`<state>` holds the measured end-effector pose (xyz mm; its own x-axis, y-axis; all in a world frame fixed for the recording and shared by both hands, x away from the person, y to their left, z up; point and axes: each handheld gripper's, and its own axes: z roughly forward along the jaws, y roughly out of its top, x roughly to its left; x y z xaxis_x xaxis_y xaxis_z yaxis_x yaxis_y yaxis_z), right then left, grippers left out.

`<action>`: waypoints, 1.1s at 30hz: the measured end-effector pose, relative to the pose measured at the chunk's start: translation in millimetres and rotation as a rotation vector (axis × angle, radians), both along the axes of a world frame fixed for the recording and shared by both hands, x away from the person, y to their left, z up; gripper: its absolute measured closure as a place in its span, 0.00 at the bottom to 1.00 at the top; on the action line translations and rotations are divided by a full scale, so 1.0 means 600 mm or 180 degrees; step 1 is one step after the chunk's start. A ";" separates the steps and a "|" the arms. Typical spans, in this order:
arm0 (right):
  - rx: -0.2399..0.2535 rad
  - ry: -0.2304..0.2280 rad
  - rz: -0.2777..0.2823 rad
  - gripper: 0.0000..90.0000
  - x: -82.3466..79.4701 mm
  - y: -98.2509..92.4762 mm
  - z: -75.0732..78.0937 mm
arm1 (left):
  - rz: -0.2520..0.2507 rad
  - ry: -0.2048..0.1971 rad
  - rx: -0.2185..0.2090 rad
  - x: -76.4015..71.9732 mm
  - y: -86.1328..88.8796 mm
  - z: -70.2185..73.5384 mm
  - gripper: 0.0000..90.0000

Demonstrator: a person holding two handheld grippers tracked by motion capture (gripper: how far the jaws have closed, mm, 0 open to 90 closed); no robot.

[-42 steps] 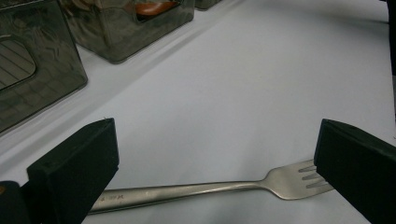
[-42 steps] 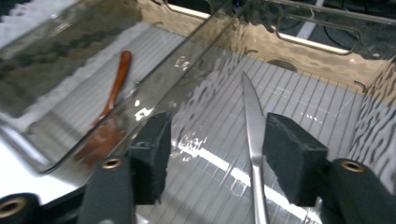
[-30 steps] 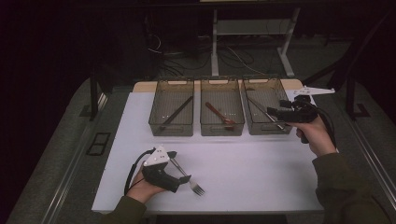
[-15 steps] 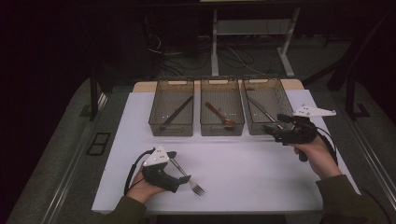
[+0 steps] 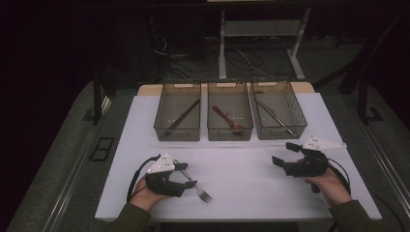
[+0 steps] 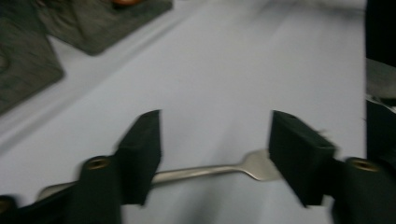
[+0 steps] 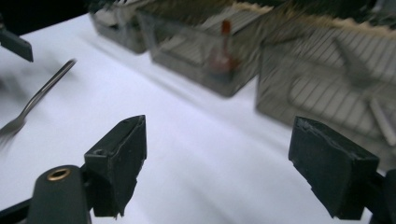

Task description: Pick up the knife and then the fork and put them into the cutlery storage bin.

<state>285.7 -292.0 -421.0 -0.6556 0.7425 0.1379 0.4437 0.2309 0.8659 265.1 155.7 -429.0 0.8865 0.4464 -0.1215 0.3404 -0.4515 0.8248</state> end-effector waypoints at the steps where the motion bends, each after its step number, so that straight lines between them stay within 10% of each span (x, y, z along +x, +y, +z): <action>1: -0.0004 0.0016 0.0032 0.21 -0.005 0.001 -0.005 | -0.0065 0.0043 0.0031 -0.003 -0.002 0.000 0.55; 7: -0.0015 0.0059 0.0145 0.21 -0.025 0.003 -0.021 | -0.0542 0.0320 0.0381 -0.014 -0.023 -0.015 0.94; 11: 0.0003 0.0042 0.0150 0.21 -0.027 0.002 -0.020 | -0.0752 0.0418 0.0472 -0.015 -0.040 -0.025 0.99; 33: -0.0002 0.0041 0.0108 0.21 -0.024 -0.001 -0.021 | -0.0489 0.0110 0.0534 0.064 -0.121 -0.038 0.99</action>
